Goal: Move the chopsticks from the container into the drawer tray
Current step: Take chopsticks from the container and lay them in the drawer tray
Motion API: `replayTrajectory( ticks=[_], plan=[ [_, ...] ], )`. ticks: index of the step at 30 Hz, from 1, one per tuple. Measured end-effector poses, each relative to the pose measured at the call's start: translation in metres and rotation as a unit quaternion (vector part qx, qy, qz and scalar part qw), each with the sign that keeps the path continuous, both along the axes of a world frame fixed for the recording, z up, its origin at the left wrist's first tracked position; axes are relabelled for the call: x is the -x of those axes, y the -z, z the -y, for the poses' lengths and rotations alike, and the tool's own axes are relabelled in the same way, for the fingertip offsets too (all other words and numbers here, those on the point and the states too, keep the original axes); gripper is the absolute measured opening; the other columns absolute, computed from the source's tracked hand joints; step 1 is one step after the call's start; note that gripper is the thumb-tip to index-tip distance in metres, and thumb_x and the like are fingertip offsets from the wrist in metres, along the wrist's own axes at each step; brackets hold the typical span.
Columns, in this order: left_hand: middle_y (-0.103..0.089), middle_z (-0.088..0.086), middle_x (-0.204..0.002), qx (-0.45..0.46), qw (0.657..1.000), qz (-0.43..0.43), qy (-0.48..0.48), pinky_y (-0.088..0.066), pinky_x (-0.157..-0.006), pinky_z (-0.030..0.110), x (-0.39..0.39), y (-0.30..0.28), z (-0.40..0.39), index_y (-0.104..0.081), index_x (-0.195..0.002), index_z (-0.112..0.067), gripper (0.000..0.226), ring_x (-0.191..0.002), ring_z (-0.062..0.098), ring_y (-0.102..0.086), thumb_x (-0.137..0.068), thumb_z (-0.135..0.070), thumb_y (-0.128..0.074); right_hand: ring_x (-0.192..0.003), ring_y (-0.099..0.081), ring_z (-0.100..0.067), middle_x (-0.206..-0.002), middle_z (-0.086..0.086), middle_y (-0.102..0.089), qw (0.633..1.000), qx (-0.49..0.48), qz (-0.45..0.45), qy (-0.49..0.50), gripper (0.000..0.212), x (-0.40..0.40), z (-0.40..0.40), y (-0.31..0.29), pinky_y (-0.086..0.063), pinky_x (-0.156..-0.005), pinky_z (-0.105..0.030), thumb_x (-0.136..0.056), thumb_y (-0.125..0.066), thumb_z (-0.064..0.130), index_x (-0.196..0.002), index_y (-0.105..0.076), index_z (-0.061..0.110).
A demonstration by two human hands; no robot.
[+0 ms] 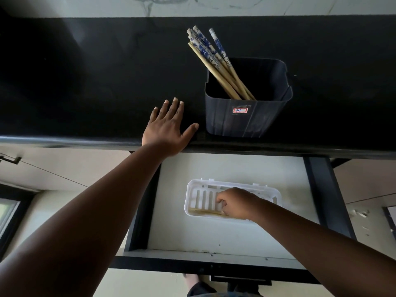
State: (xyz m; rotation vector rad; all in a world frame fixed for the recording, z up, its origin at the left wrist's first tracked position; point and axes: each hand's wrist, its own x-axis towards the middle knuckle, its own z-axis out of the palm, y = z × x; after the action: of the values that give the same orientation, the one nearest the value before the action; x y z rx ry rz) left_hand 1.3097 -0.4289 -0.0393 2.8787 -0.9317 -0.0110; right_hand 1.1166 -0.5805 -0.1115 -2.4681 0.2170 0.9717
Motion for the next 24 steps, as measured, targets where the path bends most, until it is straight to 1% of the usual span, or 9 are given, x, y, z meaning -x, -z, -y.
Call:
replayTrajectory(
  ticks=[4,7,11,13,15,17,19,22,24],
  plan=[
    [0.001,0.001,-0.163,-0.003,1.000,-0.007,0.007,0.003,-0.121,0.038,0.001,-0.003,0.000,-0.006,-0.155,-0.018,0.079,-0.150,0.018,0.006,-0.093,-0.067,-0.015,-0.106,-0.059,-0.019,-0.114,0.002,-0.066,0.999,-0.031,0.003,0.009,0.032,-0.002,0.001,-0.042,-0.049,-0.093,-0.033,-0.086,-0.060,0.021,-0.118,-0.063,0.020],
    [0.003,0.001,-0.163,-0.010,1.000,-0.017,0.008,0.005,-0.121,0.038,0.001,-0.005,-0.001,-0.003,-0.155,-0.018,0.080,-0.149,0.018,0.008,-0.093,-0.067,-0.015,-0.104,-0.060,-0.014,-0.114,0.006,-0.066,0.998,-0.051,0.025,-0.018,0.028,-0.011,0.001,-0.115,-0.048,-0.091,-0.029,-0.086,-0.067,0.026,-0.114,-0.067,0.021],
    [0.005,0.002,-0.163,-0.019,0.999,-0.039,0.007,0.005,-0.120,0.039,0.002,-0.009,0.000,-0.001,-0.155,-0.017,0.086,-0.149,0.020,0.009,-0.089,-0.071,-0.010,-0.073,-0.063,-0.007,-0.083,0.002,-0.073,0.979,-0.157,0.130,0.030,0.010,-0.030,0.009,-0.230,-0.052,-0.074,-0.026,-0.083,-0.074,0.020,-0.092,-0.073,0.024],
    [0.007,0.002,-0.163,-0.026,0.998,-0.052,0.007,0.005,-0.120,0.040,0.002,-0.012,0.001,0.000,-0.155,-0.017,0.090,-0.149,0.020,0.010,-0.085,-0.074,-0.007,-0.064,-0.062,-0.006,-0.068,0.005,-0.070,0.949,-0.207,0.218,0.089,0.014,-0.042,0.019,-0.274,-0.053,-0.064,-0.022,-0.084,-0.072,0.009,-0.083,-0.072,0.023],
    [0.010,0.002,-0.162,-0.035,0.997,-0.064,0.007,0.006,-0.120,0.040,0.002,-0.016,0.002,0.002,-0.154,-0.017,0.084,-0.149,0.020,0.013,-0.091,-0.070,-0.014,-0.064,-0.064,-0.007,-0.069,0.005,-0.070,0.914,-0.220,0.306,0.150,0.014,-0.057,0.034,-0.300,-0.056,-0.064,-0.023,-0.085,-0.069,0.005,-0.085,-0.072,0.019],
    [0.011,0.001,-0.162,-0.038,0.996,-0.075,0.004,0.007,-0.120,0.039,0.002,-0.019,0.003,0.003,-0.155,-0.018,0.081,-0.149,0.019,0.014,-0.093,-0.067,-0.018,-0.068,-0.066,-0.010,-0.080,0.000,-0.072,0.888,-0.204,0.359,0.202,0.010,-0.072,0.047,-0.308,-0.058,-0.069,-0.027,-0.086,-0.069,0.007,-0.090,-0.073,0.016],
    [0.011,0.001,-0.162,-0.042,0.996,-0.082,-0.001,0.007,-0.119,0.039,0.002,-0.019,0.004,0.002,-0.155,-0.018,0.086,-0.149,0.019,0.013,-0.090,-0.071,-0.016,-0.069,-0.065,-0.014,-0.083,-0.005,-0.072,0.880,-0.179,0.364,0.248,0.009,-0.087,0.058,-0.297,-0.058,-0.071,-0.033,-0.083,-0.071,0.009,-0.093,-0.072,0.010],
    [0.011,0.000,-0.163,-0.044,0.995,-0.084,-0.011,0.007,-0.119,0.039,-0.001,-0.019,0.006,0.002,-0.154,-0.018,0.109,-0.149,0.019,0.013,-0.065,-0.081,0.005,-0.069,-0.064,-0.016,-0.089,-0.012,-0.073,0.894,-0.115,0.335,0.276,0.021,-0.102,0.064,-0.264,-0.054,-0.066,-0.032,-0.075,-0.080,0.020,-0.092,-0.070,0.013],
    [0.013,0.000,-0.162,-0.040,0.995,-0.091,-0.010,0.008,-0.118,0.039,-0.002,-0.019,0.006,0.004,-0.154,-0.019,0.122,-0.148,0.019,0.015,-0.055,-0.089,0.012,-0.079,-0.065,-0.014,-0.096,-0.002,-0.070,0.908,-0.051,0.317,0.269,0.037,-0.107,0.060,-0.244,-0.054,-0.071,-0.029,-0.069,-0.084,0.032,-0.099,-0.066,0.020]
  ],
)
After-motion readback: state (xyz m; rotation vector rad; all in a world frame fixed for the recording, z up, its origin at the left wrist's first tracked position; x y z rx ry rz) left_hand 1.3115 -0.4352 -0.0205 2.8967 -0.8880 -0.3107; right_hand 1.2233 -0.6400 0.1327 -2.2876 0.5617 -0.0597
